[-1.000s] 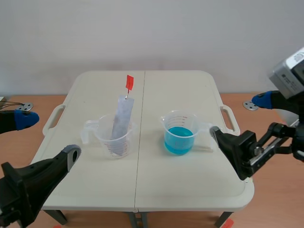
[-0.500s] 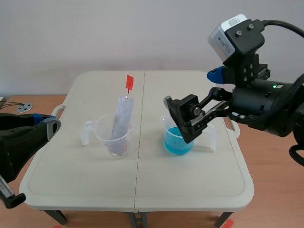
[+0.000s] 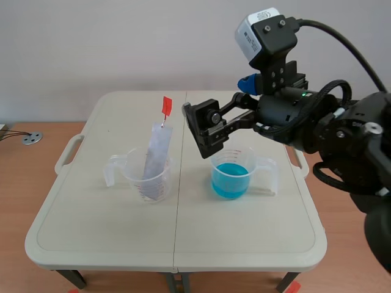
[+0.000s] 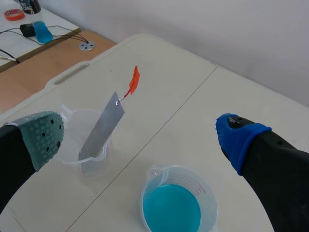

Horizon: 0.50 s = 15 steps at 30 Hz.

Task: Hold the metal plate by the orange handle, dip it into the blue solution, take it out and point at it, then put the plate back in the beaker on the left.
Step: 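Lift the metal plate out of the left beaker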

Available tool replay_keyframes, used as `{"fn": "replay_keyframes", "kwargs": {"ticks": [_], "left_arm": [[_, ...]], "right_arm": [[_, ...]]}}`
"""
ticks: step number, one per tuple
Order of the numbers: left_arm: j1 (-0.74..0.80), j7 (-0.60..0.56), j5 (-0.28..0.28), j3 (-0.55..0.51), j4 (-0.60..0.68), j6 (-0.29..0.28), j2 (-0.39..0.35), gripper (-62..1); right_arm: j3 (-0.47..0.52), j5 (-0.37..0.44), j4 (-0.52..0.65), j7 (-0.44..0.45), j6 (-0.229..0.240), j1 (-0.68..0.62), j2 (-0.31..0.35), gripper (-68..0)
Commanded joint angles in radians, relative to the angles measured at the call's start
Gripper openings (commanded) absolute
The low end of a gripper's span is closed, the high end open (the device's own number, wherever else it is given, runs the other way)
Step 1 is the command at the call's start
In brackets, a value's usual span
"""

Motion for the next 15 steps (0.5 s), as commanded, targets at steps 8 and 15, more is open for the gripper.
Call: {"fn": "replay_keyframes", "kwargs": {"ticks": [8,15], "left_arm": [[0.068,-0.003,0.048,0.008,0.006,-0.001,0.005,-58.4],[0.067,-0.003,0.055,0.008,0.006,-0.002,0.005,-58.4]], "right_arm": [[-0.059,0.015,-0.213,0.103,0.0,0.152,-0.03,-1.2],[-0.103,0.014,-0.39,0.201,0.008,0.246,-0.066,-1.2]]}}
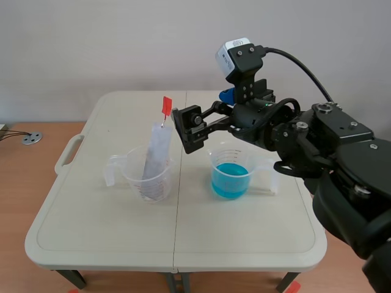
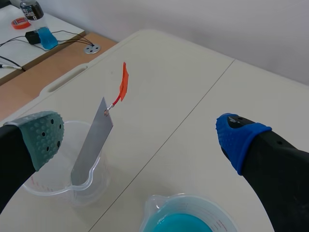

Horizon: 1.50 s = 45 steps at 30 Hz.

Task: Hold the metal plate by the orange handle, dip it into the blue solution, take it out and point at it, then put the plate back in the beaker on the left.
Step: 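Lift the metal plate out of the left beaker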

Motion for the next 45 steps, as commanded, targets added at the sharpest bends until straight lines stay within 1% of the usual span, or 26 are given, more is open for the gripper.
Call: {"fn": "replay_keyframes", "kwargs": {"ticks": [1,5,11,22,23,27,30,40,45], "left_arm": [[-0.003,-0.011,-0.002,0.006,0.006,-0.002,0.005,-58.4],[-0.005,-0.01,0.005,0.006,0.006,-0.002,0.005,-58.4],[-0.006,-0.011,0.012,0.006,0.006,-0.002,0.005,-58.4],[-0.006,-0.011,0.012,0.006,0.006,-0.005,0.005,-58.4],[-0.006,-0.011,0.012,0.006,0.006,-0.006,0.005,-58.4],[-0.008,-0.012,0.012,0.006,0.006,-0.013,0.005,-58.4],[-0.008,-0.014,0.012,0.006,0.006,-0.017,0.005,-58.4],[-0.009,-0.015,0.012,0.006,0.006,-0.022,0.005,-58.4],[-0.009,-0.015,0.012,0.007,0.006,-0.024,0.005,-58.4]], "right_arm": [[-0.016,0.011,-0.008,0.027,0.003,0.042,-0.011,-1.2],[-0.039,0.011,-0.096,0.048,0.004,0.101,-0.035,-1.2],[-0.052,0.01,-0.203,0.053,0.009,0.183,-0.093,-1.2],[-0.052,0.006,-0.343,0.054,0.013,0.27,-0.172,-1.3],[-0.052,0.006,-0.36,0.054,0.02,0.277,-0.18,-1.4],[-0.052,0.006,-0.421,0.064,0.024,0.305,-0.201,-7.7],[-0.052,0.006,-0.447,0.082,0.024,0.315,-0.209,-11.3],[-0.052,0.003,-0.483,0.082,0.023,0.326,-0.222,-26.5],[-0.052,0.003,-0.483,0.082,0.023,0.325,-0.222,-37.4]]}}
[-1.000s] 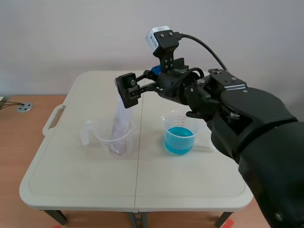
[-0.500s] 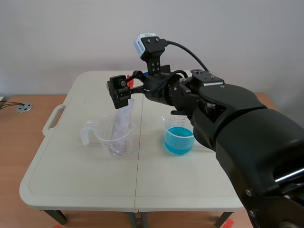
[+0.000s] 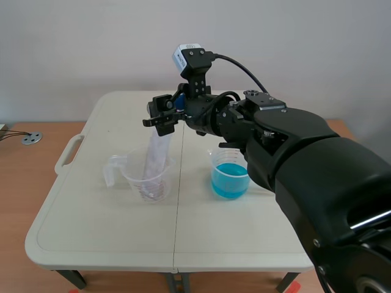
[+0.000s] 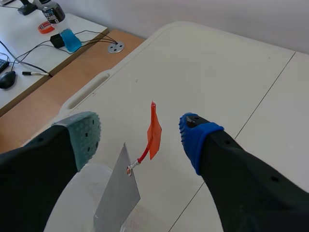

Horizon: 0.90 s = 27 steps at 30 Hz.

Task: Hold the metal plate by the orange handle, dip it into the blue solution, take it out and point at it, then put the plate back in the beaker on the left.
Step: 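Lift the metal plate out of the left beaker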

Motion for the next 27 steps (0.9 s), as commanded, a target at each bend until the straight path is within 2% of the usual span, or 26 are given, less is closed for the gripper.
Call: {"fn": "replay_keyframes", "kwargs": {"ticks": [1,9,12,14,18,22,27], "left_arm": [[-0.003,-0.014,-0.006,0.007,0.006,-0.006,0.005,-58.4],[-0.003,-0.014,-0.006,0.007,0.006,-0.006,0.005,-58.4],[-0.003,-0.014,-0.006,0.007,0.006,-0.006,0.005,-58.4],[-0.003,-0.014,-0.006,0.007,0.006,-0.011,0.005,-58.4],[-0.003,-0.014,-0.006,0.007,0.006,-0.028,0.005,-58.4],[-0.003,-0.014,-0.006,0.007,0.006,-0.028,0.005,-58.4],[-0.003,-0.014,-0.006,0.007,0.006,-0.028,0.005,-58.4]], "right_arm": [[-0.005,0.008,0.009,0.012,0.004,0.029,-0.017,-39.1],[-0.005,0.008,0.009,0.009,0.01,0.029,-0.016,-52.4],[-0.005,0.008,0.009,0.013,0.016,0.029,-0.016,-52.6],[-0.005,0.008,0.009,0.02,0.04,0.029,-0.016,-53.5],[-0.005,0.008,0.009,0.035,0.082,0.029,-0.017,-66.5],[-0.005,0.008,0.009,0.054,0.151,0.028,-0.016,-66.2],[-0.005,0.008,0.009,0.061,0.273,0.026,-0.017,-66.2]]}}
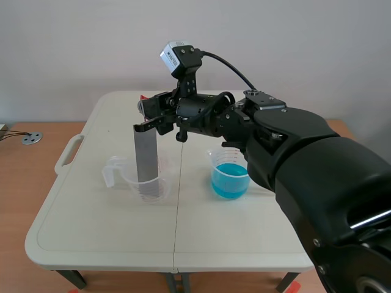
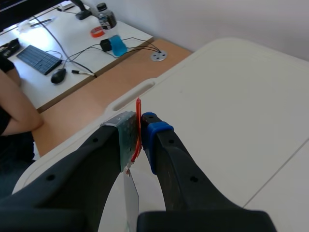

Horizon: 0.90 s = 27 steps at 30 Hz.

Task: Hold the metal plate by the orange handle, dip it into the blue solution, take it out and point at it, then put the plate back in the beaker on the left.
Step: 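Lift the metal plate out of the left beaker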

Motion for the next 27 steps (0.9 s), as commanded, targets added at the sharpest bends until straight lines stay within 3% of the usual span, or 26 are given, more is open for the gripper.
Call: {"fn": "replay_keyframes", "kwargs": {"ticks": [1,4,12,27], "left_arm": [[-0.003,-0.013,-0.006,0.007,0.006,-0.002,0.005,-58.4],[-0.003,-0.013,-0.006,0.007,0.006,-0.002,0.005,-58.4],[-0.003,-0.013,-0.005,0.007,0.006,-0.002,0.005,-58.4],[-0.003,-0.014,-0.003,0.007,0.006,-0.002,0.005,-58.4]], "right_arm": [[-0.005,0.008,0.01,0.015,0.029,0.025,-0.016,-66.2],[-0.005,0.008,0.01,0.014,0.074,0.022,-0.016,-66.2],[-0.005,0.008,0.034,0.05,0.074,-0.005,-0.002,-66.2],[-0.005,-0.031,0.238,0.023,0.074,-0.06,0.008,-66.2]]}}
